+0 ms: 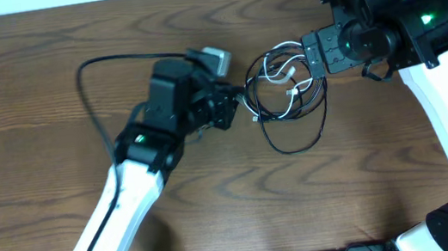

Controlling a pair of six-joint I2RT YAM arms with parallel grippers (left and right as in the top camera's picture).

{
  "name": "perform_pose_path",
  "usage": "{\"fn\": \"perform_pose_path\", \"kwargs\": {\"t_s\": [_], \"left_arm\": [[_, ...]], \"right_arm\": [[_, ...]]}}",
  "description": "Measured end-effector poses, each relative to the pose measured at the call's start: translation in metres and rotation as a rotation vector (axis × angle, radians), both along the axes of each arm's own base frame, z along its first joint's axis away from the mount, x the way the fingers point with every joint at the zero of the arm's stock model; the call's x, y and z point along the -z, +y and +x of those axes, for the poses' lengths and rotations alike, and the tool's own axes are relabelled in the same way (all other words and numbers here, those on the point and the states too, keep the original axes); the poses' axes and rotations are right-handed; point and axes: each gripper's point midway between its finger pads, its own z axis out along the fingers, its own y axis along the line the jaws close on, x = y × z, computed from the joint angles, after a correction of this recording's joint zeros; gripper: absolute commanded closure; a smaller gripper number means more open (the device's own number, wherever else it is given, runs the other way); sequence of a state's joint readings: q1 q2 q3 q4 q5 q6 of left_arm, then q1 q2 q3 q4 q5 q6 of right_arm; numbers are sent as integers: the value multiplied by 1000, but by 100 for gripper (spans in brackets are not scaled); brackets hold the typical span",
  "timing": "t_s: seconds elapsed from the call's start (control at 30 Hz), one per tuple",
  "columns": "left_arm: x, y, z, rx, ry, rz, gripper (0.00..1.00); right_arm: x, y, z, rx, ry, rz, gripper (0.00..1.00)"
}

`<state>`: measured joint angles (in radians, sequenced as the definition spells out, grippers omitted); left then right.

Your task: Untangle cables

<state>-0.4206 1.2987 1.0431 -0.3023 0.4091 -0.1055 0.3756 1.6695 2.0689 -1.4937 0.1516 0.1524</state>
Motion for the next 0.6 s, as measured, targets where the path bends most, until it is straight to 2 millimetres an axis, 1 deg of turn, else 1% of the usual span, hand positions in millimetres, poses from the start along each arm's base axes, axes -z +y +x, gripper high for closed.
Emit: {"fn": "perform_pose_path", "kwargs": {"t_s": [0.03, 0.17, 0.27, 0.4, 0.47, 0.53, 0.6], "left_arm": [[-4, 8, -3, -26, -7, 15, 54], [-13, 40, -11, -148, -30, 96, 52], [-17, 58, -15, -217, -46, 148, 52], [-15, 71, -20, -260, -40, 191, 53], [-10, 73, -23, -262, -18, 207, 57], [-5, 75, -27, -260, 3, 220, 58], [-1, 76, -30, -257, 23, 232, 58]], "right_arm": [[1, 0, 0, 0, 2, 0, 1], [1, 0, 0, 0, 3, 1, 1], [1, 1, 0, -3, 5, 4, 1], [1, 5, 0, -11, 7, 21, 1], [2, 6, 3, -3, 0, 32, 1], [6, 9, 9, 12, -8, 44, 1], [15, 11, 17, 25, -17, 52, 1]]}}
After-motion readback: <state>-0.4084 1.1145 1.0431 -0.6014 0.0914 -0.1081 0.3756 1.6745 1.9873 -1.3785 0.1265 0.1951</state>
